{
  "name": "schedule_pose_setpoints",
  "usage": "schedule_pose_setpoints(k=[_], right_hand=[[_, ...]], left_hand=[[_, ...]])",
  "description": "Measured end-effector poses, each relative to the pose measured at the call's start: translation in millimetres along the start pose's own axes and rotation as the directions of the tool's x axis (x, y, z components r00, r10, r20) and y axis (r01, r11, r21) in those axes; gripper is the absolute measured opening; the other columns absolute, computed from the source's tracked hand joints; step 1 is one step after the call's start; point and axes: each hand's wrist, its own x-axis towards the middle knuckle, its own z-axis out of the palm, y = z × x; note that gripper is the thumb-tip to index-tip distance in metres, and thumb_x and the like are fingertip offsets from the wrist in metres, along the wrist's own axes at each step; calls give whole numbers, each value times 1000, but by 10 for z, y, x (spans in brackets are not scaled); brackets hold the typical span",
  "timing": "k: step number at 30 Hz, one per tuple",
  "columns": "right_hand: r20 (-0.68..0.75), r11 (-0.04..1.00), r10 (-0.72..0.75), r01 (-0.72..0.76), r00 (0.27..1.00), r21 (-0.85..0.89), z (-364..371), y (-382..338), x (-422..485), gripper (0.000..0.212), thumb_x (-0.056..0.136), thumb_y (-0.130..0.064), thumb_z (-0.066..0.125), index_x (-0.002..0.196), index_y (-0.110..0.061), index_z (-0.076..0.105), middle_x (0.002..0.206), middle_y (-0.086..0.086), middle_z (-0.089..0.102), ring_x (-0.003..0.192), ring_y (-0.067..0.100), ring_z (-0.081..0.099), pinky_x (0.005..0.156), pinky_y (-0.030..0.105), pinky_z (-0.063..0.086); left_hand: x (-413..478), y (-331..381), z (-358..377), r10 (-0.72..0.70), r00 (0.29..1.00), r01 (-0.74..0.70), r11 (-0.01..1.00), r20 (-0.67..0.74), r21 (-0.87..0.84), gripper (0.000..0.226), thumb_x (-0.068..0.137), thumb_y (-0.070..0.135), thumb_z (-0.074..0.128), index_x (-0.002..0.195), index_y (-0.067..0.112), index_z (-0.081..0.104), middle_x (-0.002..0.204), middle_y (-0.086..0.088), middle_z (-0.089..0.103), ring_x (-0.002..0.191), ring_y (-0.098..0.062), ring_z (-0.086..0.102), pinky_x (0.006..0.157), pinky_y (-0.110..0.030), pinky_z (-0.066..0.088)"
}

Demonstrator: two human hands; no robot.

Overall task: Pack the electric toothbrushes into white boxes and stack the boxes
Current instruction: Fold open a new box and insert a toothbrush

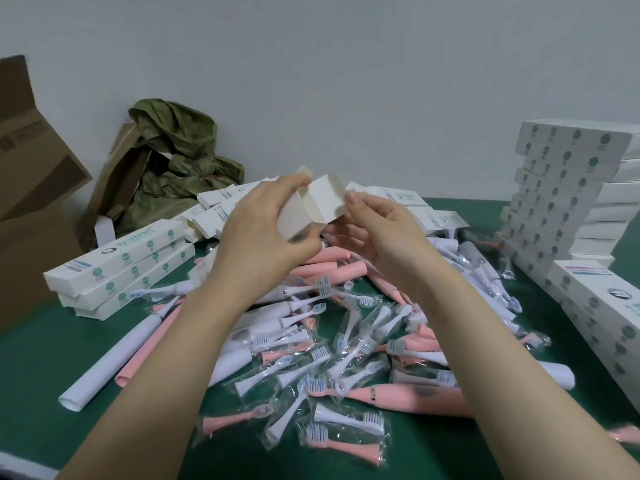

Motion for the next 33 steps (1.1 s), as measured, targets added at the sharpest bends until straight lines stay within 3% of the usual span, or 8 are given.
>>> schedule_pose_setpoints(k=[3,5,7,9,15,24,29,33], right_hand=[[-123,963,39,-70,992,-261,-44,89,118,21,98,-19,51,89,-8,66,76,2,70,72,14,65,73,28,57],[-102,744,29,-90,994,-662,-70,231,128,9,94,-12,57,94,-10,66,89,-1,68,81,12,63,81,27,52],[1,535,72,-38,997,-844,-36,389,121,14,91,-11,59,103,-15,66,102,-3,66,91,8,60,86,21,48],[118,460,105,57,987,-886,76,509,143,21,90,-15,61,111,-15,65,110,-3,66,92,5,57,84,17,46],[381,293,155,326,911,-899,538,842,331,32,87,-16,62,117,-8,58,114,11,64,100,29,60,83,42,50],[284,-146,185,313,941,-939,528,959,452,34,94,-12,48,128,-11,53,130,13,45,120,29,44,82,36,44],[105,-19,-109,104,988,-994,145,349,365,26,97,-22,49,117,-7,57,111,10,47,93,25,50,74,29,41],[-228,476,-380,-21,896,-879,-2,-85,301,26,99,-28,44,83,-8,50,76,8,53,60,22,51,54,13,40]], left_hand=[[10,-139,-32,-36,998,42,993,-49,107,54,68,41,56,121,29,59,115,6,59,108,-16,53,93,-36,42],[-17,-238,-34,-101,991,112,985,-87,132,51,68,41,55,118,30,59,112,3,59,106,-19,52,90,-38,43],[-56,-326,-20,-170,977,189,969,-125,159,50,69,41,54,117,31,58,110,0,58,103,-21,52,87,-39,43],[-88,-389,2,-220,964,245,952,-149,184,52,69,43,52,118,29,58,111,-3,58,103,-25,52,86,-41,43],[-110,-394,99,-248,957,274,943,-152,189,55,64,37,53,118,27,60,115,-1,60,105,-28,52,92,-42,41],[-106,-376,75,-186,964,197,980,-187,41,53,66,28,58,119,22,61,116,2,60,109,-23,53,97,-44,41],[-49,-423,-45,-177,950,191,981,-258,31,51,72,30,60,123,22,58,119,1,59,111,-23,52,96,-40,41],[0,-433,-19,-236,953,255,963,-189,86,51,75,35,58,125,30,55,121,1,58,111,-25,51,94,-43,42]])
